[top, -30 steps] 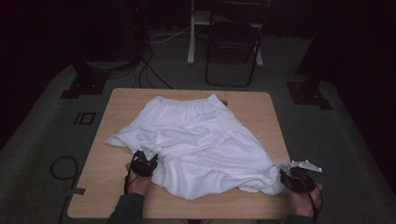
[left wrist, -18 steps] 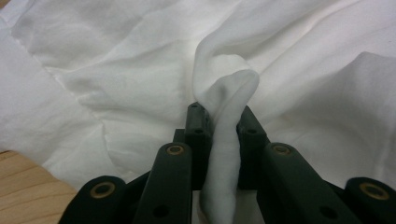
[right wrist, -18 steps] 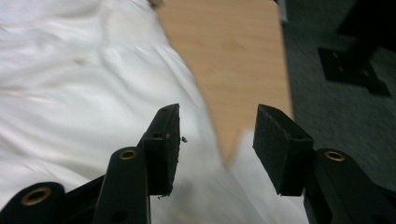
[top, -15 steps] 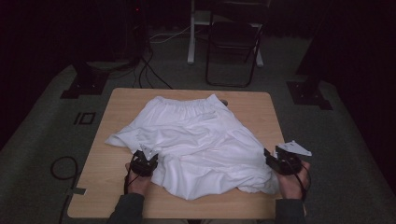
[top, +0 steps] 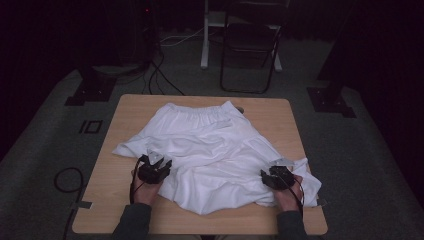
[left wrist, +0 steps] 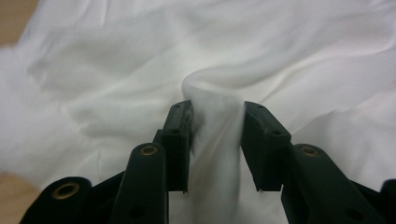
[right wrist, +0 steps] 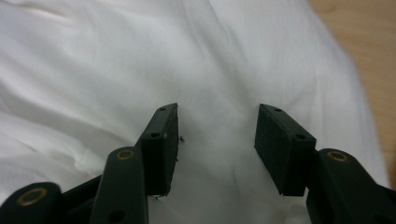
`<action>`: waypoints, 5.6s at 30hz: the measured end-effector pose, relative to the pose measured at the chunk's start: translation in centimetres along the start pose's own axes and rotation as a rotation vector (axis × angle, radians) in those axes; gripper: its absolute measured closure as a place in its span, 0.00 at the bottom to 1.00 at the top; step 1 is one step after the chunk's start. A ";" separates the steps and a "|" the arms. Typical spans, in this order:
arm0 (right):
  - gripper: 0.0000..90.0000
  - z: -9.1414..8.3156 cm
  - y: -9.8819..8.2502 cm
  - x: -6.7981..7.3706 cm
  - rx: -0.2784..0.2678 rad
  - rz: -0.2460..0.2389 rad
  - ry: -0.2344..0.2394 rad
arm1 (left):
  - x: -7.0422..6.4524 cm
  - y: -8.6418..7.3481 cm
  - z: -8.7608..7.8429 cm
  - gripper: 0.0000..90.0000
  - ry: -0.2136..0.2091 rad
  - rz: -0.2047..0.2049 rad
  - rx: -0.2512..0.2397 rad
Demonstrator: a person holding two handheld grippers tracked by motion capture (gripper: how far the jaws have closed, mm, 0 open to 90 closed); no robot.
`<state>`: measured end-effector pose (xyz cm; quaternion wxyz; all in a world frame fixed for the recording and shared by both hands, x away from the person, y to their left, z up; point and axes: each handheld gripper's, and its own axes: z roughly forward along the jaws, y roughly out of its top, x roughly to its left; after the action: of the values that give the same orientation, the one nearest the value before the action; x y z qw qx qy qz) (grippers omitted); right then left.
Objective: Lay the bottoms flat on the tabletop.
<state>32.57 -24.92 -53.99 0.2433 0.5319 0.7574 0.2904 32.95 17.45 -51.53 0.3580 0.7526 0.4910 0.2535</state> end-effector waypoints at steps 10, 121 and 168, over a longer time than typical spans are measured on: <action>0.55 0.4 -1.1 -0.1 -0.068 0.033 0.019 | -4.6 4.5 1.4 0.58 -0.111 0.190 -0.022; 0.59 0.3 -1.2 -0.2 -0.077 0.049 0.013 | 2.6 2.3 0.5 0.66 0.107 0.148 0.150; 0.56 -11.3 -8.9 -1.1 0.079 0.050 -0.071 | 5.4 -10.1 -14.1 0.80 0.193 -0.016 0.126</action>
<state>19.35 -30.37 -52.04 0.2415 0.5697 0.7457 0.2471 19.04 29.12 -50.63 0.2631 0.7418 0.5443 0.2902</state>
